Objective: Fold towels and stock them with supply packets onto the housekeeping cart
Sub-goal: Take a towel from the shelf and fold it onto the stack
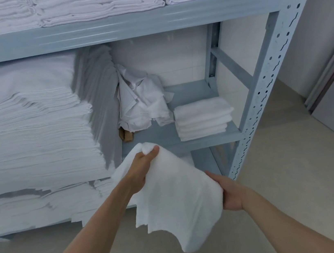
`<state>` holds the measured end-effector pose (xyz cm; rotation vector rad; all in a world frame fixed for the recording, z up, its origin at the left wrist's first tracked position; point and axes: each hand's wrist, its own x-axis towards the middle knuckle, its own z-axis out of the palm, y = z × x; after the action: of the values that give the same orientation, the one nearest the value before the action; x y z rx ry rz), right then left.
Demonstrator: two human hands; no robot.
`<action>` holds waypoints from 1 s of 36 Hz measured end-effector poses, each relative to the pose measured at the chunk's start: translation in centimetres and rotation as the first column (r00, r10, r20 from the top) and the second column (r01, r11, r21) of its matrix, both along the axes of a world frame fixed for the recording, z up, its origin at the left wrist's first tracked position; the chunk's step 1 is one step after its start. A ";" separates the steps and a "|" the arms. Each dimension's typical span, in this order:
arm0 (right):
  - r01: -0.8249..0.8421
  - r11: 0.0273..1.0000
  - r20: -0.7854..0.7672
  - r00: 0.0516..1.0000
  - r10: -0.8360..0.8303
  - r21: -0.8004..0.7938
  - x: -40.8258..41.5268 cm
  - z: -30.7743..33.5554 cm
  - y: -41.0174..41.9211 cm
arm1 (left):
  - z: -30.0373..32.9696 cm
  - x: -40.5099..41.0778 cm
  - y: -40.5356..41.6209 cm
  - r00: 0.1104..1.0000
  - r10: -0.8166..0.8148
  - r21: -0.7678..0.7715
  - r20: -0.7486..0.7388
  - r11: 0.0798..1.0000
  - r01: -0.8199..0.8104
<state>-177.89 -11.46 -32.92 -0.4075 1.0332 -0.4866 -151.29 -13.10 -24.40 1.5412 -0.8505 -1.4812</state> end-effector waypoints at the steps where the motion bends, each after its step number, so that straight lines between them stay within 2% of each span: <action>1: 0.027 0.999 -0.005 1.000 -0.027 -0.034 0.0 0.2 -0.2 | 0.0 0.5 0.1 1.000 0.000 -0.002 0.009 1.000 0.000; 4: 0.128 0.979 -0.053 0.989 -0.138 -0.160 0.1 1.1 -1.1 | 0.1 2.1 0.5 0.999 -0.024 -0.009 0.047 1.000 0.025; 7: 0.166 0.895 -0.215 0.938 -0.273 -0.413 0.6 2.8 -2.1 | 0.0 3.4 1.1 0.994 -0.050 0.035 0.093 0.998 0.047; 11: 0.100 0.774 -0.323 0.870 -0.373 -0.625 1.6 4.7 -2.9 | -0.1 4.2 1.6 0.997 0.063 0.109 0.053 0.992 -0.068; 15: -0.093 0.666 -0.507 0.727 -0.462 -0.740 2.8 6.1 -3.2 | 0.3 4.7 1.3 0.973 0.221 0.127 0.061 0.966 -0.227; 18: -0.129 0.689 -0.554 0.706 -0.441 -0.713 3.0 7.0 -3.5 | 0.7 4.9 1.0 0.955 0.282 0.095 0.092 0.952 -0.290; 22: -0.076 0.774 -0.547 0.751 -0.370 -0.628 2.6 8.1 -3.1 | 1.0 5.4 1.3 0.949 0.248 -0.052 0.193 0.969 -0.242; 24: -0.051 0.814 -0.514 0.798 -0.316 -0.579 2.1 8.7 -2.8 | 1.5 5.4 1.9 0.966 0.159 -0.113 0.206 0.984 -0.138; 27: -0.202 0.790 -0.509 0.846 -0.157 -0.579 1.2 9.3 -2.1 | 1.5 4.7 2.7 0.944 -0.070 -0.134 0.322 0.984 0.118; 30: -0.437 0.700 -0.658 0.751 -0.061 -0.564 0.8 9.4 -1.4 | 0.9 3.6 3.0 0.848 -0.149 -0.145 0.509 0.956 0.255; 32: -0.568 0.618 -0.752 0.657 -0.058 -0.544 1.1 9.2 -1.3 | 0.3 2.9 3.0 0.741 -0.161 -0.123 0.652 0.942 0.312; 34: -0.695 0.514 -0.845 0.521 -0.122 -0.503 1.3 8.7 -1.1 | -0.5 2.1 3.1 0.631 -0.150 -0.105 0.761 0.932 0.348; 36: -0.757 0.446 -0.878 0.422 -0.224 -0.478 1.4 8.6 -0.8 | -1.1 1.6 3.3 0.570 -0.107 -0.126 0.815 0.927 0.354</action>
<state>-176.48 -12.26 -24.37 -1.9981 1.6057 -0.3746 -149.70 -9.81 -25.51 1.9284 -1.7726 -0.6911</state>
